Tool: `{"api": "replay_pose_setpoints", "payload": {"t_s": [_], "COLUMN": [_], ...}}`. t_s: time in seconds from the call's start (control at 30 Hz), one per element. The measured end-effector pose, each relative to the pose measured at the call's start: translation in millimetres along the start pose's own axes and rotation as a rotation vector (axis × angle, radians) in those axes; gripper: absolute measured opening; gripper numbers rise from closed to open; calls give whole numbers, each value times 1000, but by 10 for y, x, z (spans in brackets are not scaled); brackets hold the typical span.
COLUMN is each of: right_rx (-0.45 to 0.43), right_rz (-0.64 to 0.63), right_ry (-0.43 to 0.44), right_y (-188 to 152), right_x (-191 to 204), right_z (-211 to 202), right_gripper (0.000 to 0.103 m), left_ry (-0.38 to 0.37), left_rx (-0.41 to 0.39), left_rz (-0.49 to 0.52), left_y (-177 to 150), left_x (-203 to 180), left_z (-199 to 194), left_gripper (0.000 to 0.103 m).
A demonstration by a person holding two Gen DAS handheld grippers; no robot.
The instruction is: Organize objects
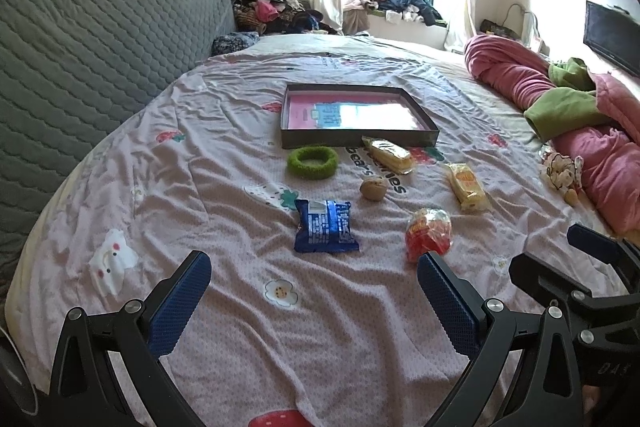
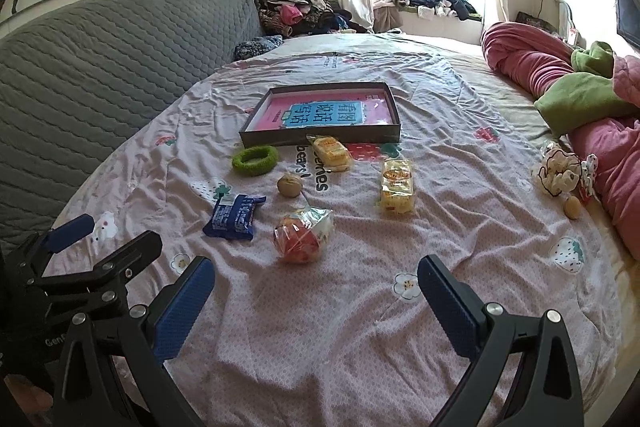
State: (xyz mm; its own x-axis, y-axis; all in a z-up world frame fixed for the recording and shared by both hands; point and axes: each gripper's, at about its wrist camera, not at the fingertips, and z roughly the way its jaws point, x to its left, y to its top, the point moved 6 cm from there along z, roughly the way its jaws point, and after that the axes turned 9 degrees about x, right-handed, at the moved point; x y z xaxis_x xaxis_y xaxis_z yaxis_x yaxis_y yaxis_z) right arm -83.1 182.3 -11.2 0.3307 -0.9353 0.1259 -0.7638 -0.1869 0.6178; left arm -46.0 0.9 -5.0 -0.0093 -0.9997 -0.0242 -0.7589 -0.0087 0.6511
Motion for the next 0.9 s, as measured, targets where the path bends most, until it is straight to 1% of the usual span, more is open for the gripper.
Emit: {"api": "replay_pose_setpoints", "payload": {"t_s": [0.4,0.63,0.9], "right_rx": [47,111,191], "right_rz": [57,108,143], "right_ry": [53,63,-5], "right_y": [189,249,279], "right_x": [-47,-87,-150], "right_z": [153,376,712], "right_gripper": [102,102,102], "left_ry": [-6,-19,-18], "left_rx": [54,97,127], "left_rz": [7,22,18], "left_y": [142,146,177], "left_x": [53,52,74], "left_z": [374,683,957], "left_gripper": [103,103,103]}}
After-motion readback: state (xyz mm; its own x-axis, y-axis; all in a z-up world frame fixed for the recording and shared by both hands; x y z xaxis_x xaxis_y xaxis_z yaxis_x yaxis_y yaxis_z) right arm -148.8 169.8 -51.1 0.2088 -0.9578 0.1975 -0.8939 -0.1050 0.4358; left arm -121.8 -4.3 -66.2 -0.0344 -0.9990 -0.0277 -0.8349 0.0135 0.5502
